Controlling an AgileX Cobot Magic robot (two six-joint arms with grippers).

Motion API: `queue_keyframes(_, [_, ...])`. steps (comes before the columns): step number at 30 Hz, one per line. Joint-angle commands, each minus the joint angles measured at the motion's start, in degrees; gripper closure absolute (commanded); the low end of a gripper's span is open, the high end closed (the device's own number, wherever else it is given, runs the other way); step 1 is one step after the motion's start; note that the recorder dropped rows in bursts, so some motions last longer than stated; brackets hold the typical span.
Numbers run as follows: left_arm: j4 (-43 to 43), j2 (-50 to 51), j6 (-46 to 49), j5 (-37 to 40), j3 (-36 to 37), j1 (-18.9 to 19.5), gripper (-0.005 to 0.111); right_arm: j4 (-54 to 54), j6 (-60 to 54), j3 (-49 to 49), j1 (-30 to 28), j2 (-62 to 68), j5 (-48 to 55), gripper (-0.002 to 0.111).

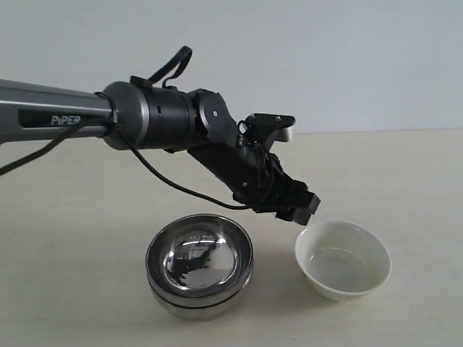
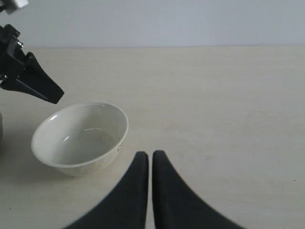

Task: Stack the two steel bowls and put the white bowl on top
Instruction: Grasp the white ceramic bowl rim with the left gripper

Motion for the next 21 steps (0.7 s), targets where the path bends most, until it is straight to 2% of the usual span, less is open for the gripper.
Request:
queue_keyframes(1, [0.0,2.1,1.8,-0.4,-0.9,-1.3,0.046,-0.4,0.0,0.3,-0.2,-0.3,-0.2,0.108])
queue_keyframes(9, [-1.2,3.7,2.2,-0.8,-0.9,-2.0,0.046,-0.4,0.0,0.3,-0.2,-0.3,-0.2,0.108])
queue_keyframes(11, [-2.4,4.0,2.2,-0.4,-0.9,-2.1,0.050,-0.4,0.0,0.3,-0.2,-0.3,-0.2,0.108])
queue_keyframes(16, [-3.0,4.6,2.2,1.1,-0.9,-2.1,0.077,-0.4,0.0,0.3,-0.2,-0.3,-0.2,0.108])
queue_keyframes(21, [-3.3,4.8,2.2,1.4,-0.9,-2.1,0.097,-0.4,0.0,0.3,-0.2,-0.3,-0.2,0.108])
